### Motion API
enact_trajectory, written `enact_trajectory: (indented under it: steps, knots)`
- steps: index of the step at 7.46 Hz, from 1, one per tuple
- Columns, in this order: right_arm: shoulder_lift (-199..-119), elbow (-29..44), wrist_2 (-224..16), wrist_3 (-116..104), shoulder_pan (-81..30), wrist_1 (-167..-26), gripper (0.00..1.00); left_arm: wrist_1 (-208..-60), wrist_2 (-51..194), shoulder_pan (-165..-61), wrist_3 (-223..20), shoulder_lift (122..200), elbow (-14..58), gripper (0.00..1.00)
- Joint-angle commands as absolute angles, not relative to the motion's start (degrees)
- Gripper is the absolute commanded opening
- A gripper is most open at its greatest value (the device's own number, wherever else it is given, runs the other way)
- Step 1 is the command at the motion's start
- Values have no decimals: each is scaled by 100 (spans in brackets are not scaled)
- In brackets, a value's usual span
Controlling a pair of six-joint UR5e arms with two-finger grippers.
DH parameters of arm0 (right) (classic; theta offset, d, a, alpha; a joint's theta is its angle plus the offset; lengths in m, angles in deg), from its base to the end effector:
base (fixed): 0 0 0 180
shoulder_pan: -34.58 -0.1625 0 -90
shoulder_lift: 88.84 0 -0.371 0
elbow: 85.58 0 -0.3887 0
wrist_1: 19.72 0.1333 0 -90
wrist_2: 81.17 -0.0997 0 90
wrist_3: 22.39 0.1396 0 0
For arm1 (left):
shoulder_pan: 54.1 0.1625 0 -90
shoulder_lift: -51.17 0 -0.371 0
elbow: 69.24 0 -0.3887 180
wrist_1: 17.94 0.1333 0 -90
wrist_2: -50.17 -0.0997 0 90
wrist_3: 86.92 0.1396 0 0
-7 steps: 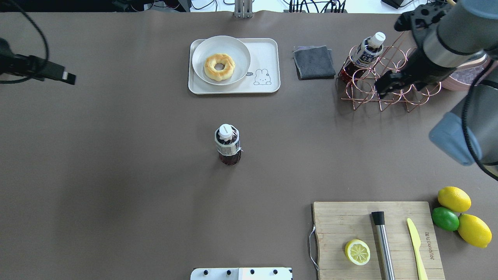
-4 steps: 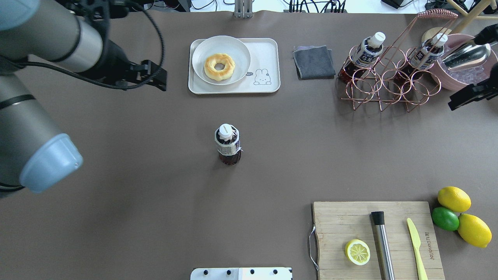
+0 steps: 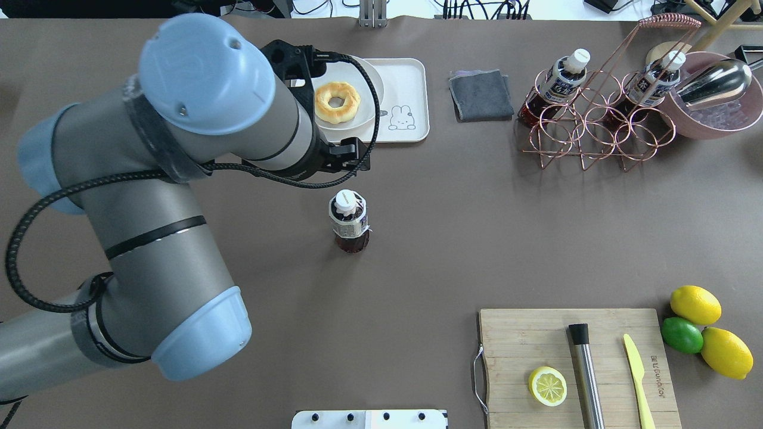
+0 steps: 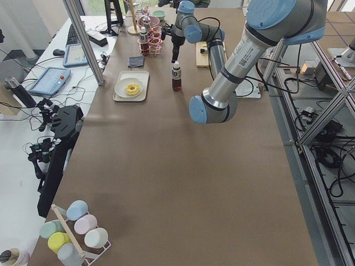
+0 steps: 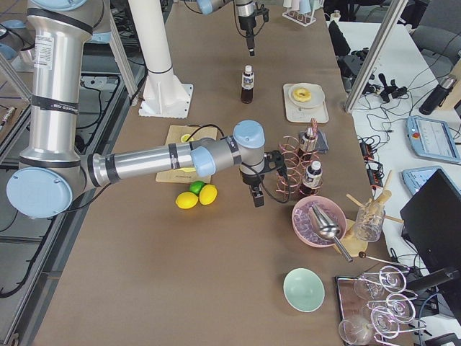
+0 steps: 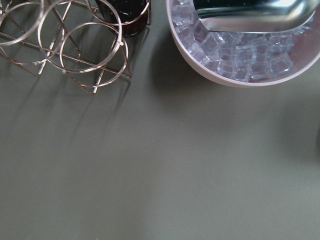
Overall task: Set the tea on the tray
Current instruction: 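Lower the left gripper over the tea bottle and grasp its cap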
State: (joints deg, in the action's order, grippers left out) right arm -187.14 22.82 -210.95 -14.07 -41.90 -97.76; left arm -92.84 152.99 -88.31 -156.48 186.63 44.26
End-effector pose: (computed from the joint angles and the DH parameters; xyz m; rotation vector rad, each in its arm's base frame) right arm -0.0652 -0.4593 0.5234 0.2331 -0.7441 -0.2197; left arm 0.4161 -0.4066 0.0597 0.2458 0.9267 -0.1165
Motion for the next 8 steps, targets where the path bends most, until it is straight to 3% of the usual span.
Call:
enact_trajectory:
  steps: [1,5,8]
  knots:
    - [-18991,1998,-21291,-1738,-4504,-9276,100,-9282,14556,-8330,-15829,18907,4010,98]
    - [-18983,2007,-21450,-1729,-4558,-9276,100,-9317,13842,-7864,-15829,18775,3886,88]
    - [-18904,1998,-21441,-1729,-4558,-9276,100,-9431,13850,-7854,-15838,18775,3904,73]
